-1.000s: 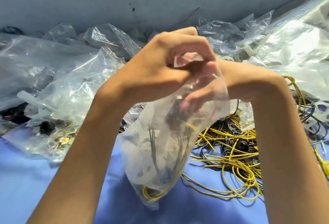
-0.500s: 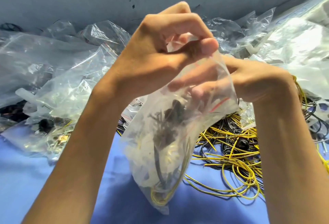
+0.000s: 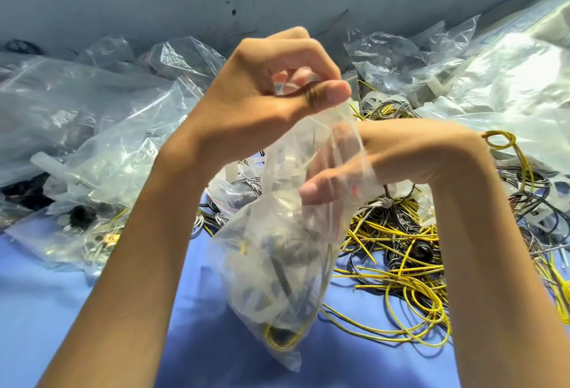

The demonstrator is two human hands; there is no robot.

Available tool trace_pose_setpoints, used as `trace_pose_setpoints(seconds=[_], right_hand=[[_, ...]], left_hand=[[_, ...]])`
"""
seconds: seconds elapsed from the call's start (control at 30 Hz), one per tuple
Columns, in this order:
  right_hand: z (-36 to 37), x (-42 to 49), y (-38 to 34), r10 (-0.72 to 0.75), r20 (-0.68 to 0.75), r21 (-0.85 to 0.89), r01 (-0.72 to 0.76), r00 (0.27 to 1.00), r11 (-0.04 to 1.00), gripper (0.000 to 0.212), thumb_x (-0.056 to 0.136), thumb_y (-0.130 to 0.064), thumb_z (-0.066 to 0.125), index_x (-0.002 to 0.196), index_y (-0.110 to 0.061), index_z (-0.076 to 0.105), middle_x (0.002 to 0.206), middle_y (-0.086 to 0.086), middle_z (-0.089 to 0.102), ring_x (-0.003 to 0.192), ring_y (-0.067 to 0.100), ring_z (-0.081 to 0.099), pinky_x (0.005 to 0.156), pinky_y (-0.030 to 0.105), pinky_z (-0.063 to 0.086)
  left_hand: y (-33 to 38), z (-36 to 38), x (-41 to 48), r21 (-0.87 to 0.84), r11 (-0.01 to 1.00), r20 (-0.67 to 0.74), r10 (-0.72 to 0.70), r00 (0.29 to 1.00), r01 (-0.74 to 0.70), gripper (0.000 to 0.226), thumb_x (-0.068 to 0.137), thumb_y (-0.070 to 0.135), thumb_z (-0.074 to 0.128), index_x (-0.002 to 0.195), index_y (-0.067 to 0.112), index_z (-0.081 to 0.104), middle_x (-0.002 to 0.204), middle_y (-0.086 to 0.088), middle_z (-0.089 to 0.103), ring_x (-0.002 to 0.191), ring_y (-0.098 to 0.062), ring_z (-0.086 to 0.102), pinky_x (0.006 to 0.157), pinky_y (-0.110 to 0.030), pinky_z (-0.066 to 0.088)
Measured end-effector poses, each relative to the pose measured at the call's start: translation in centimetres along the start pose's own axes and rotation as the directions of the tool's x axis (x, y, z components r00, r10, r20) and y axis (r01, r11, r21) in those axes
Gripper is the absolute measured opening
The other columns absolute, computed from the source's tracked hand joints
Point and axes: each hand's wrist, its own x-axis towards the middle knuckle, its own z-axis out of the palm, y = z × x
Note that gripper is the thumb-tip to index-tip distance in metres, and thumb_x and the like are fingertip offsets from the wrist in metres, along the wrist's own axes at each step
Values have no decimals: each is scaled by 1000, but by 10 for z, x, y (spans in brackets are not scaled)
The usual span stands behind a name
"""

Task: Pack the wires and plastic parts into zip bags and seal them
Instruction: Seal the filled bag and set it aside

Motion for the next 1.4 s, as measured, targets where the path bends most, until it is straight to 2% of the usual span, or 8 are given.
trace_pose_setpoints(seconds=[0.33,0.57,0.67,0.77,0.83,1.0,1.2,1.4], right_hand=[[5,10,5,-48,25,716,16,999,698,58,85,-50,37,80,-8,77,80,15,73,74,25,71,67,30,57],[1,18,7,-14,97,504,-37,995,863,114,79,-77,-3,89,16,63,74,34,64,63,40,63,69,38,54],[-4,13,8,-31,-201,317,95,979,944,78,85,-74,21,67,-11,65,55,8,61,54,24,55,86,55,50],[-10,3,16,-60,-419,77,101,906,992,35,81,-51,62,60,-24,54,56,-7,48,57,11,43,57,23,40],[-14,-3,20,-27,-477,55,60,878,997,39,77,-46,67,60,-19,45,61,1,34,59,16,30,52,29,20],[-22,-22,27,33,-432,17,-29,901,999,48,71,-50,72,64,-10,47,67,11,41,65,16,37,59,31,24],[-26,-43,26,-138,-228,278,201,964,939,19,79,-27,71,73,-10,66,76,7,73,72,19,71,68,28,57],[-26,-33,27,-124,-502,256,283,856,924,21,75,-37,65,70,-17,64,63,-7,63,56,8,58,54,19,51]], left_hand=[[-13,-11,-1,-22,999,-152,-48,987,45,13,88,17,63,78,24,58,69,0,48,65,-11,40,65,-23,31],[-13,-10,0,-32,997,-209,-76,975,70,14,87,17,64,78,24,56,61,0,37,59,-7,32,59,-17,28],[-20,-17,-2,-40,987,-180,-158,971,153,11,87,22,63,77,23,59,63,-2,41,61,-8,34,57,-18,29],[-32,-24,-8,17,960,-20,-278,960,278,16,88,37,55,80,26,63,74,9,59,71,-1,52,67,-12,39],[-41,-30,-13,74,926,73,-374,924,369,27,86,51,50,77,30,64,78,16,63,76,7,56,73,-6,40],[-53,-46,-26,41,862,167,-505,847,506,47,84,41,44,90,-1,63,82,-5,58,78,-11,50,73,-23,37],[-18,-66,-29,-150,925,197,-317,928,348,32,84,44,62,60,23,61,55,2,62,50,-17,57,46,-23,37],[-25,-62,-23,-202,930,-46,-323,945,308,27,86,32,62,61,23,56,49,11,51,41,-2,48,42,-15,40]])
